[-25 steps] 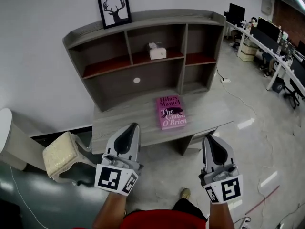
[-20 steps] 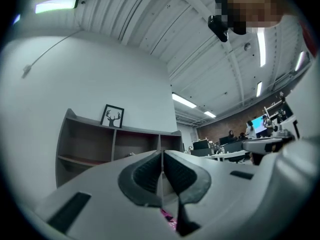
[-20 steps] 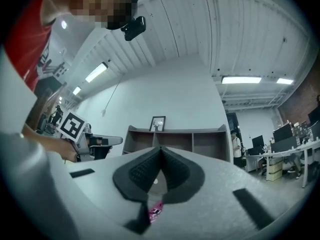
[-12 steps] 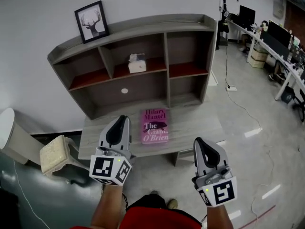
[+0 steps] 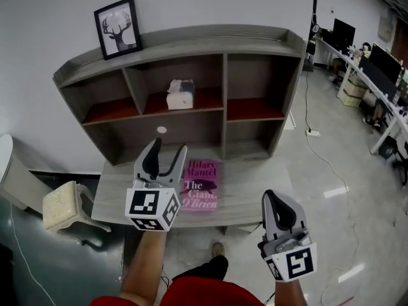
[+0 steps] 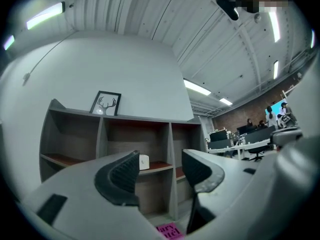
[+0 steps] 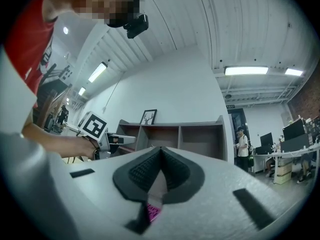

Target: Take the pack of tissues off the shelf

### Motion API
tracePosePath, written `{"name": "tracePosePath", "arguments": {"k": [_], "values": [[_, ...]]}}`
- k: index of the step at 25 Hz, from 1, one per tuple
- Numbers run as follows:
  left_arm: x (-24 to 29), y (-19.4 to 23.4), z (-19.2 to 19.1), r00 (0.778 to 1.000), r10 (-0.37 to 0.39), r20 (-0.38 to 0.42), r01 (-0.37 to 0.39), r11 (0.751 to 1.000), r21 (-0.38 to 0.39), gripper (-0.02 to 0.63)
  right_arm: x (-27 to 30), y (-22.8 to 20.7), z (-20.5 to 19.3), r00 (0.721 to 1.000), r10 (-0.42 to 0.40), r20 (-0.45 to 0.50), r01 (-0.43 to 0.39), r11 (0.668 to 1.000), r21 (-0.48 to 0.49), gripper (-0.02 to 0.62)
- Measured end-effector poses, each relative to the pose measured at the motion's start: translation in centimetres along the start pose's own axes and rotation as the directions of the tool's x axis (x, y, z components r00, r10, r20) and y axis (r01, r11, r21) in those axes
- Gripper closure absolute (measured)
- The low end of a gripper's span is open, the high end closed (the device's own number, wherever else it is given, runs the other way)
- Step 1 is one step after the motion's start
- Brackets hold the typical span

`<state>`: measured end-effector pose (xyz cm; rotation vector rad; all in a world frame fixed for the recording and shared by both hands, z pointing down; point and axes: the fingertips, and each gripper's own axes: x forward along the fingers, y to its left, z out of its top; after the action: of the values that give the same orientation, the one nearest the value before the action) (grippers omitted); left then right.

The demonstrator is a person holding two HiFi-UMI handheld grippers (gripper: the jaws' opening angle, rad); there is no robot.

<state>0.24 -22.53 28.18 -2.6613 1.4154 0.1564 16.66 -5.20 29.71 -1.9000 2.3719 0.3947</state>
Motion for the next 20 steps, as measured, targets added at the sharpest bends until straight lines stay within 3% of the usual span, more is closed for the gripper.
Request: {"name": "tracePosePath", "arguments": {"k": [5, 9, 20], "values": [[6.8, 2.4, -1.2, 0.998, 0.060, -0.010, -0.060, 0.998, -0.002, 0.268, 5.0, -3.3, -1.6, 1.000, 0.020, -0.022, -0.020, 1.000, -0.017, 0.591], [11.7, 5.0, -3.6, 0.990, 0.126, -0.067, -0.128, 0.992, -0.016, 0.208, 9.1, -5.6, -2.9, 0.998, 0.035, -0.045, -0.037, 0.999, -0.034, 0.591], [20.1, 9.1, -8.9, 0.950, 0.223, -0.220, -0.229, 0.973, -0.003, 0.169, 15.6, -8.6, -7.3, 0.989, 0.097, -0.108, -0.100, 0.995, -0.025, 0.591]]}}
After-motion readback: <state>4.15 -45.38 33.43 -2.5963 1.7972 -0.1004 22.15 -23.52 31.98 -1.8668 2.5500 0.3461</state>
